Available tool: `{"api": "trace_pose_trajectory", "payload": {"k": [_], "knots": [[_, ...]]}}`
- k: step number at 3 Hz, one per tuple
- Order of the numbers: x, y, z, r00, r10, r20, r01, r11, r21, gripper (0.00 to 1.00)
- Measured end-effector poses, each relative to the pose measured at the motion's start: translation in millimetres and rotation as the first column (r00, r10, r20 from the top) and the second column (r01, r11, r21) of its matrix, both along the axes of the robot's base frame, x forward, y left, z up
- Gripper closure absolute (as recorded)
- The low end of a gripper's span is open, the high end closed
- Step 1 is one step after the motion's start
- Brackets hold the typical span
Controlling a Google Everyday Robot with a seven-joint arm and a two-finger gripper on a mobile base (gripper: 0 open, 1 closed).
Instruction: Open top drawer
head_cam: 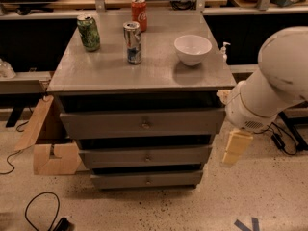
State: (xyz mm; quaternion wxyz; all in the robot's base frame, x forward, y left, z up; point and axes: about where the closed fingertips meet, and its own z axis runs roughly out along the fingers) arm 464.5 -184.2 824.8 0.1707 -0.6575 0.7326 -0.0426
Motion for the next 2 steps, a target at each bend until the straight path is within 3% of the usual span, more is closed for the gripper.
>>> {"api": "trace_pose_trajectory", "payload": {"k": [1,2], "knots": [[19.1,10.1,-51.1,0.9991,0.038,0.018,-0.038,0.999,-0.020,0.00],[19.1,10.1,-51.1,0.9991,0.038,0.018,-0.038,0.999,-0.020,0.00]]}}
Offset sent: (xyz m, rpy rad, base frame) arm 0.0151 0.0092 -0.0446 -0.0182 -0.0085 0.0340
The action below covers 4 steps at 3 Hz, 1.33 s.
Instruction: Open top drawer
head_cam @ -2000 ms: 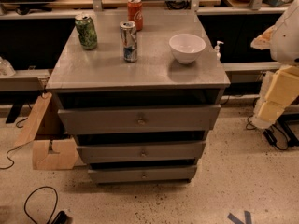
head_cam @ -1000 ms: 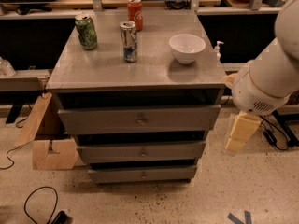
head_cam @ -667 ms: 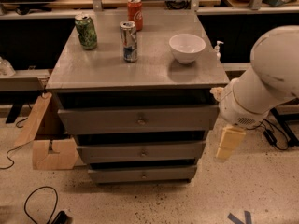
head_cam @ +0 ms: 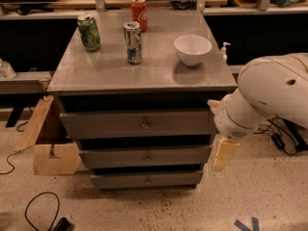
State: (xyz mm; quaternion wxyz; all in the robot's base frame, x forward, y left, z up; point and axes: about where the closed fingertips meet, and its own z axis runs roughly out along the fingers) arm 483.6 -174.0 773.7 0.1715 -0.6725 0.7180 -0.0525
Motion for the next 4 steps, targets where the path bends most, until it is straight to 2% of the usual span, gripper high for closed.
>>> {"api": "trace_pose_trajectory", "payload": {"k": [1,2,4], "knots": [[6.7,1.3,-11.6,0.9999,0.006,-0.013,-0.006,0.999,-0.051,0.00],[26.1,1.8,-37.9,0.9995,0.015,-0.027,-0.017,0.993,-0.113,0.00],[73.3,1.8,-65.9,0.9989,0.047,0.005,-0.045,0.982,-0.184,0.00]]}}
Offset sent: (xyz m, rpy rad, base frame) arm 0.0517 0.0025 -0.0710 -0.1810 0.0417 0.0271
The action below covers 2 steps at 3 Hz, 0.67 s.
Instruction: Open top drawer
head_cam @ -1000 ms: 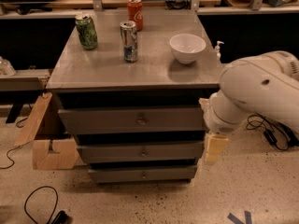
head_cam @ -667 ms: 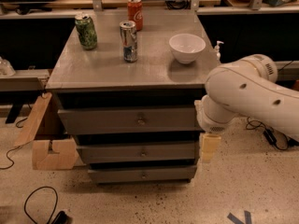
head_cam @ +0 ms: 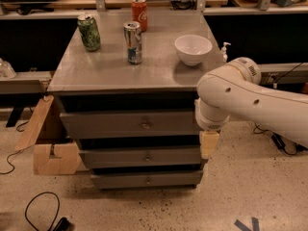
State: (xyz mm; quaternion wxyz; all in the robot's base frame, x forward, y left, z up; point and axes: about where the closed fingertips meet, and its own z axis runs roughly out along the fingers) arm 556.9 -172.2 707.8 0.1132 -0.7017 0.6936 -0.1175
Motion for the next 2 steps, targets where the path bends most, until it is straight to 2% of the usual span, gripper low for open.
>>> {"api": "trace_pose_trajectory", "payload": {"k": [1,2], "knots": [[27.4,-2.4,-19.3,1.0000,0.006,0.000,-0.006,1.000,0.001,0.00],[40.5,-2.3,-35.9,0.9999,0.002,-0.015,-0.001,1.000,0.026,0.00]]}}
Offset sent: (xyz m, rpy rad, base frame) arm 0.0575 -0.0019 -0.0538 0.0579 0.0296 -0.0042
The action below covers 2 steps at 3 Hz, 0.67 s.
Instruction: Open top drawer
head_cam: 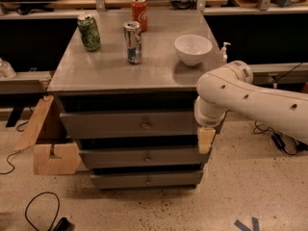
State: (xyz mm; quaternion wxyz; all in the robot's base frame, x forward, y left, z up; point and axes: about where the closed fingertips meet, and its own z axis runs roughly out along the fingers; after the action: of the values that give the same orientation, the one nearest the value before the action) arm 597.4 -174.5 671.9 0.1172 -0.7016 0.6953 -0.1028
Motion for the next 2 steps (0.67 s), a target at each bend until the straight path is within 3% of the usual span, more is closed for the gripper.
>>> {"api": "trace_pose_trajectory", "payload": {"k": [1,2], "knots": [[8.8,2.1,-16.3,0.9997,-0.002,-0.025,0.003,0.999,0.044,0.00],[12.5,6.9,-23.4,0.9993,0.010,-0.035,-0.008,0.998,0.067,0.16]]}}
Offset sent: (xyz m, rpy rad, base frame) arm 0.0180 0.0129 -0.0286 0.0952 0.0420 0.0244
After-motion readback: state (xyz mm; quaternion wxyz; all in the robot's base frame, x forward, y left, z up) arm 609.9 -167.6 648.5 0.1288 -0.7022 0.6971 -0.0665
